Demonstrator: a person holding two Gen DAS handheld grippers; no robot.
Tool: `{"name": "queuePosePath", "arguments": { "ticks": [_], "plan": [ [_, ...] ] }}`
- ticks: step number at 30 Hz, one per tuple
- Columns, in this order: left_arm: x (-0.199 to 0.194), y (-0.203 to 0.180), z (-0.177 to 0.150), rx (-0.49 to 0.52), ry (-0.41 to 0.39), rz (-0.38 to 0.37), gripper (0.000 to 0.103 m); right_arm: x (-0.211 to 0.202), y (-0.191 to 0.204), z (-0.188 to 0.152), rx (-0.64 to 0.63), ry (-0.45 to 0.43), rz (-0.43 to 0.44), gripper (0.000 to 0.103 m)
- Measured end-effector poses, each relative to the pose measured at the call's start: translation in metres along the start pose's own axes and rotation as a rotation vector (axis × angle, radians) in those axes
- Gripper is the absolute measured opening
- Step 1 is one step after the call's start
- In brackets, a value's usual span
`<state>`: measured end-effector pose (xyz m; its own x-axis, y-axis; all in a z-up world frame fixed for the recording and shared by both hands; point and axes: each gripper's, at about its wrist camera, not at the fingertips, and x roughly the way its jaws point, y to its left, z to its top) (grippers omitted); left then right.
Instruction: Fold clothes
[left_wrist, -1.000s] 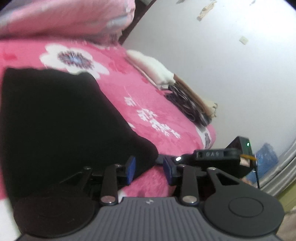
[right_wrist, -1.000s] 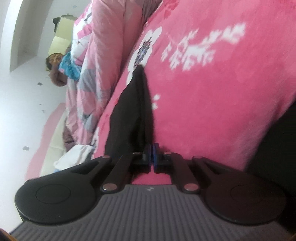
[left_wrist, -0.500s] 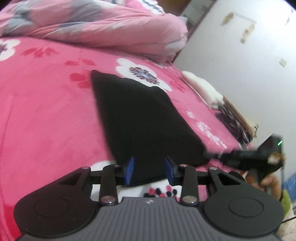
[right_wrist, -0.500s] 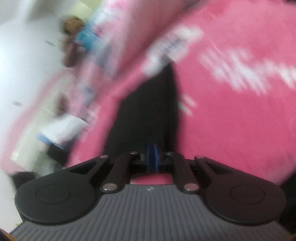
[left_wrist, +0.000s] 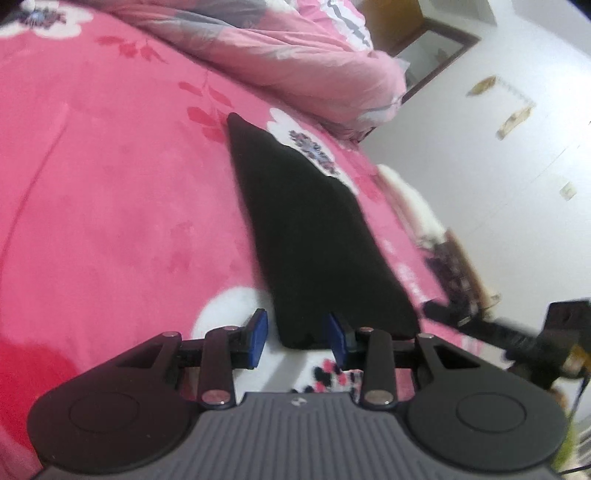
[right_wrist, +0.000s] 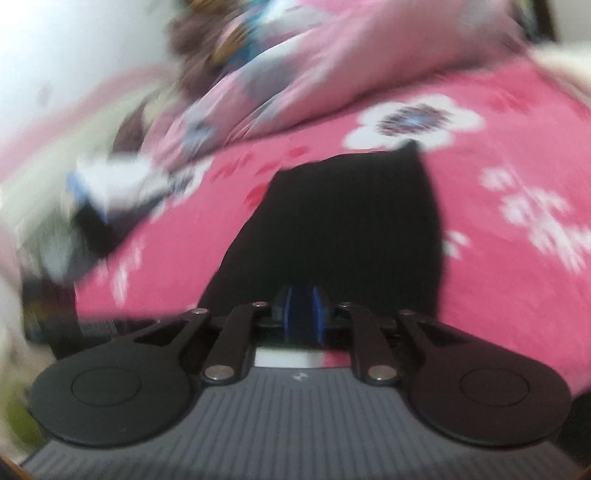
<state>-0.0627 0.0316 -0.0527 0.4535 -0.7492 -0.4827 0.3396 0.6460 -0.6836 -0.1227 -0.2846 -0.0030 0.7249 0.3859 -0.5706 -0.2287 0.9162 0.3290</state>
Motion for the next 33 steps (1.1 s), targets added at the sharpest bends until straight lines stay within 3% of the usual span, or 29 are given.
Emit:
{"name": "queuePosePath", "arguments": {
  "ticks": [5,8,11,14,17,18,19,22,24,28,30,32,33],
  "plan": [
    [-0.017,0.029,0.003,-0.148,-0.024,-0.081,0.036,0.018,0.07,-0.014,-0.39,0.027,0.011,0.017],
    [-0.026,0.049,0.008,-0.25,-0.04,-0.138,0.036,0.03,0.102,-0.024,-0.579,0.012,0.007,0.031],
    [-0.032,0.055,0.011,-0.255,-0.062,-0.139,0.036,0.046,0.126,-0.036,-0.735,0.01,-0.019,0.035],
    [-0.033,0.057,0.013,-0.256,-0.069,-0.149,0.036,0.062,0.138,-0.045,-0.808,0.015,-0.044,0.035],
    [-0.031,0.059,0.015,-0.271,-0.066,-0.169,0.037,0.074,0.132,-0.044,-0.754,0.031,-0.063,0.025],
    [-0.031,0.06,0.017,-0.275,-0.065,-0.173,0.039,0.073,0.128,-0.039,-0.704,0.034,-0.062,0.01],
    [-0.03,0.06,0.018,-0.273,-0.064,-0.174,0.04,0.071,0.124,-0.034,-0.655,0.034,-0.061,0.004],
    [-0.027,0.06,0.023,-0.264,-0.055,-0.177,0.045,0.05,0.114,-0.017,-0.533,-0.017,-0.071,0.004],
    [-0.027,0.061,0.025,-0.261,-0.053,-0.172,0.048,0.034,0.109,-0.008,-0.471,-0.037,-0.033,0.004],
    [-0.019,0.058,0.032,-0.25,-0.05,-0.16,0.049,0.05,0.107,-0.021,-0.483,0.057,0.03,0.008],
    [-0.012,0.053,0.041,-0.22,-0.04,-0.13,0.049,0.063,0.109,-0.029,-0.483,0.1,0.016,0.012],
    [-0.007,0.045,0.051,-0.154,-0.044,-0.077,0.05,0.061,0.112,-0.029,-0.477,0.094,0.004,0.022],
    [-0.004,0.04,0.057,-0.122,-0.046,-0.047,0.052,0.054,0.109,-0.025,-0.448,0.075,0.014,0.035]
  ]
}}
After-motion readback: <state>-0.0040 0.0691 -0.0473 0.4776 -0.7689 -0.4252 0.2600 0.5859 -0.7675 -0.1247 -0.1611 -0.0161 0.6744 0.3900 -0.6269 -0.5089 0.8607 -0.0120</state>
